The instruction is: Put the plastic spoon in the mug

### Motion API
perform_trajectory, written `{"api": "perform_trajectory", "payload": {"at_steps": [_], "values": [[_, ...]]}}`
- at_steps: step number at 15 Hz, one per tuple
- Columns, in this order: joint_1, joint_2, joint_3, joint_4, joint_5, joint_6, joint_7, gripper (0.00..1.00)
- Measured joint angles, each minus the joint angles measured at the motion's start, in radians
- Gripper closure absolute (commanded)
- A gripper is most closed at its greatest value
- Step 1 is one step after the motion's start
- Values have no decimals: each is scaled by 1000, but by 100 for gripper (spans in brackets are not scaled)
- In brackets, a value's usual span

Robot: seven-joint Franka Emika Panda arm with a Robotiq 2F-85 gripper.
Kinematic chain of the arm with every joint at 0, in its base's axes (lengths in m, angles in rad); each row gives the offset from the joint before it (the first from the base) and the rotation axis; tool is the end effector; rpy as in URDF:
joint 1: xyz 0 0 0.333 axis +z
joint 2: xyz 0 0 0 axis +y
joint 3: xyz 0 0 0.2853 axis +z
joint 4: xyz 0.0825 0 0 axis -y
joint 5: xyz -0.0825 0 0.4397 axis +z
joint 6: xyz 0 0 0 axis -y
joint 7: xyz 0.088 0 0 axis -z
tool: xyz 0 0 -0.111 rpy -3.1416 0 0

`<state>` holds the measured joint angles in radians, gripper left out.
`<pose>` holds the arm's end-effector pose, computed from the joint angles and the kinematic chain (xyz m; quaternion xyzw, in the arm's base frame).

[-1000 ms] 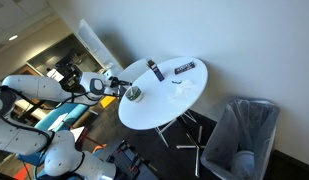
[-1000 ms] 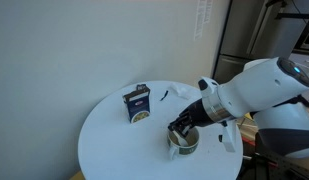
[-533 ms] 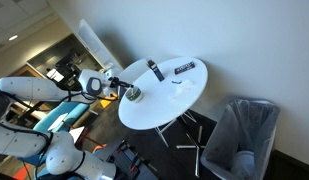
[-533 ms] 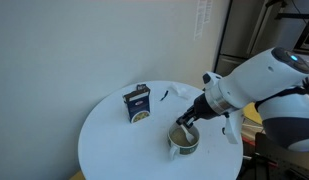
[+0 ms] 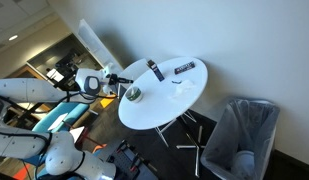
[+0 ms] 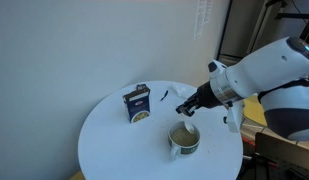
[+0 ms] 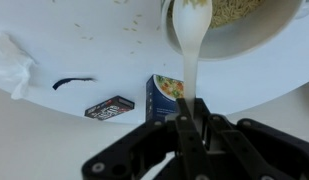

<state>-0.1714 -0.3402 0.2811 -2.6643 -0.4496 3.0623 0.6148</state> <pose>0.4889 0.0825 0.3509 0.9314 -0.0231 0.3632 0.0122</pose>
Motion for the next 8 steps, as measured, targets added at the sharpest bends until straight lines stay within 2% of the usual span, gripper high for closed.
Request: {"api": "perform_trajectory", "payload": {"at_steps": [4, 8], "values": [[-10, 47, 2, 0, -42, 71, 0, 97], [-2, 114, 16, 4, -51, 93, -1, 97]]}}
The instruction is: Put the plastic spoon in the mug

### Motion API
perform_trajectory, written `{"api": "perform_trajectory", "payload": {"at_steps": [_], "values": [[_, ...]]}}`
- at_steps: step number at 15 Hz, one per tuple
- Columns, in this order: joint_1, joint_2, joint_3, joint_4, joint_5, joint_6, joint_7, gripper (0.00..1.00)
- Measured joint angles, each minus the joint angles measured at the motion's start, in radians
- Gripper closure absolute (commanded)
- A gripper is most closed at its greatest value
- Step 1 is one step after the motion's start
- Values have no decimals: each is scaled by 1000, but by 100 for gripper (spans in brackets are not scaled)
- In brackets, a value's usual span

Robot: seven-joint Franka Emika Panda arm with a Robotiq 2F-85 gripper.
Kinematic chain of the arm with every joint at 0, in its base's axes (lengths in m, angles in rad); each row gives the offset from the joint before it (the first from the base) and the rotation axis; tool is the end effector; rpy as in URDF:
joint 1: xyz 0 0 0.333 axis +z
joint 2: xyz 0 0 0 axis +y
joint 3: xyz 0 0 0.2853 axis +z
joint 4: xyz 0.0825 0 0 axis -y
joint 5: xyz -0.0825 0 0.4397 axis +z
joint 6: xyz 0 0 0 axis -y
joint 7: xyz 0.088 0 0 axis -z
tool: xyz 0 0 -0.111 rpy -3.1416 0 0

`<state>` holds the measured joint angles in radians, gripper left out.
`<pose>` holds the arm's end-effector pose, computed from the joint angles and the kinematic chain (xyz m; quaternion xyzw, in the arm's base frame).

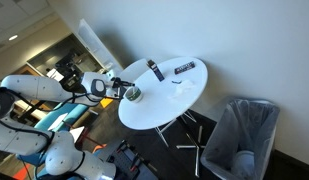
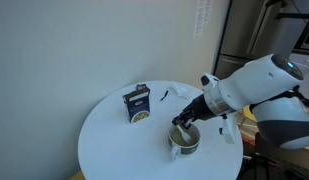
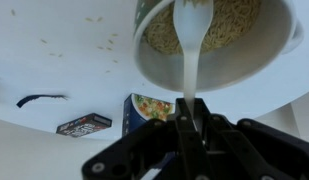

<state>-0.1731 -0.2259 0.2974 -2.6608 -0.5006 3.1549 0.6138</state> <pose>0.4873 0.0991 0.3086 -0.9374 -0.0143 -0.3477 0.0122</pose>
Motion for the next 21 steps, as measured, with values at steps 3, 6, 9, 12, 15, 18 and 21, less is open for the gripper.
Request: {"api": "perform_trajectory", "payload": {"at_steps": [3, 6, 9, 12, 15, 18, 21], "values": [[9, 27, 8, 4, 0, -1, 0, 56], [12, 23, 10, 4, 0, -3, 0, 34], [12, -8, 9, 4, 1, -5, 0, 12], [89, -39, -46, 3, 64, -43, -16, 0], [335, -41, -206, 6, 332, -203, -176, 0], [486, -105, -343, 16, 563, -425, -346, 0], [396, -213, -333, 54, 600, -656, -387, 0]]}}
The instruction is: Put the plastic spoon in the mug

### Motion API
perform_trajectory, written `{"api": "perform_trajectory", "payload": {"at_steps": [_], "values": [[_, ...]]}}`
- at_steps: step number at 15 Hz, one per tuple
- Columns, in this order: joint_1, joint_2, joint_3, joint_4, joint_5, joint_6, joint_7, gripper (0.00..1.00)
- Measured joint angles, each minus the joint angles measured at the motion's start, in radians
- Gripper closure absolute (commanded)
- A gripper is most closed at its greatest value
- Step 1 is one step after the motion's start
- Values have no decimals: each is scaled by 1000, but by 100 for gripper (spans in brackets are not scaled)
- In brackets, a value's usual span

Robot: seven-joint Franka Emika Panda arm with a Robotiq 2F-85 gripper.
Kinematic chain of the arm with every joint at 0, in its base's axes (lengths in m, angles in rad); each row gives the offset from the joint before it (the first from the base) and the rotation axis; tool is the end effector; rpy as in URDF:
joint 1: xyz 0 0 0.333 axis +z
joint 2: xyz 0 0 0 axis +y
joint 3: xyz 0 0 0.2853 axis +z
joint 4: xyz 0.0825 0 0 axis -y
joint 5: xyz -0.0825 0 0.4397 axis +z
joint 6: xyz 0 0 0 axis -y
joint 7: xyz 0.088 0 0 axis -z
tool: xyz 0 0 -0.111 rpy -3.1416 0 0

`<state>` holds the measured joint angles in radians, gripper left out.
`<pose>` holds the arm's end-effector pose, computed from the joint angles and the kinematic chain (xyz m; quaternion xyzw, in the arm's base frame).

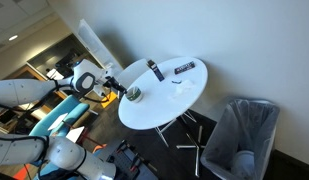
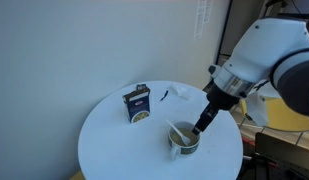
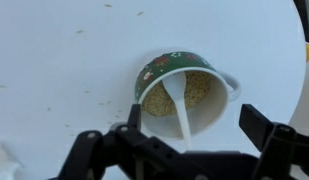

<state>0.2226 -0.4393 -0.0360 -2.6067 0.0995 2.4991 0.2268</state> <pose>0.4743 0.0902 0.3711 -0.9840 0.0537 -0.1519 0.0766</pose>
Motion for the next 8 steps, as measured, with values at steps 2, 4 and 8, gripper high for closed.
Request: {"api": "perform_trajectory", "payload": {"at_steps": [2, 4, 8], "values": [[-60, -66, 12, 48, 0, -146, -3, 0], [-100, -111, 18, 91, 0, -249, -3, 0], [-137, -143, 28, 146, 0, -346, -5, 0]]}}
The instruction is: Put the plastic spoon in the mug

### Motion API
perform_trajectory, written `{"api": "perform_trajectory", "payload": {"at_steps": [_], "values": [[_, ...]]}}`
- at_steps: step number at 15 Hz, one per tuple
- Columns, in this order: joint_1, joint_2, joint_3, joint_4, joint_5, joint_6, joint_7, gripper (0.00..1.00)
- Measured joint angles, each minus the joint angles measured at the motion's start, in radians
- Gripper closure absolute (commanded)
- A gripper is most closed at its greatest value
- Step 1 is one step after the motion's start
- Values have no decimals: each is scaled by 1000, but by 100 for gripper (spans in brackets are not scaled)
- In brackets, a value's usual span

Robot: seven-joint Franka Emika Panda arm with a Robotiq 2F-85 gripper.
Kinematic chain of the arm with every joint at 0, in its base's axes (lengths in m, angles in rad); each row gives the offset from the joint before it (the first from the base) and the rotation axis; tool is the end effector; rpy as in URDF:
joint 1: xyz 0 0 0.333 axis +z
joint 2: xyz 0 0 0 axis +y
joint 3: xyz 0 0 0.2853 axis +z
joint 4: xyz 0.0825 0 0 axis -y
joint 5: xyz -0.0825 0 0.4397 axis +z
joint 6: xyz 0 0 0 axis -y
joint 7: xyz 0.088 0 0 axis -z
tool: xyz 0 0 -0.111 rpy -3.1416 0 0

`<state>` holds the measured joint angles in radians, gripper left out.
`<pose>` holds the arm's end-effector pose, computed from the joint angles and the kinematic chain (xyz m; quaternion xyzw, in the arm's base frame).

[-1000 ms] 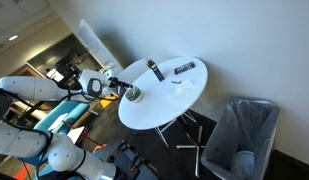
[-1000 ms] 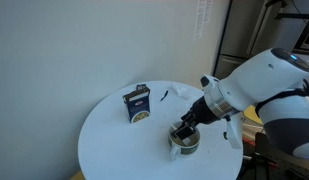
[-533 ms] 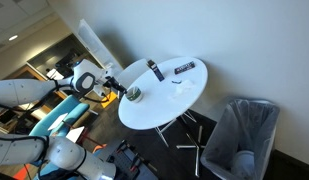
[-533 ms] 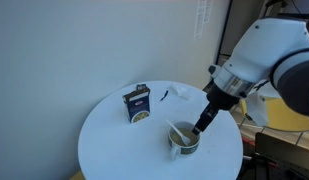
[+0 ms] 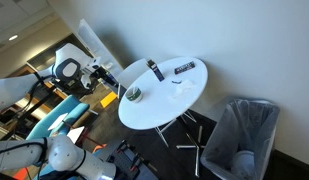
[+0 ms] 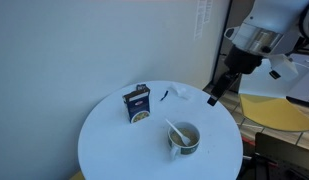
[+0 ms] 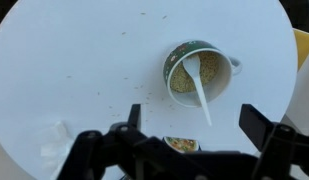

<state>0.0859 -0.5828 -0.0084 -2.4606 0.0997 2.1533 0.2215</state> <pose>0.4691 0.0408 0.4797 -0.9851 0.0922 -0.1285 0.0672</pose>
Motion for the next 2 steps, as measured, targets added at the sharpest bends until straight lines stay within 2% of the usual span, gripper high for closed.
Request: {"api": "perform_trajectory", "payload": {"at_steps": [2], "values": [[0, 0, 0, 6, 0, -10, -1, 0]]}}
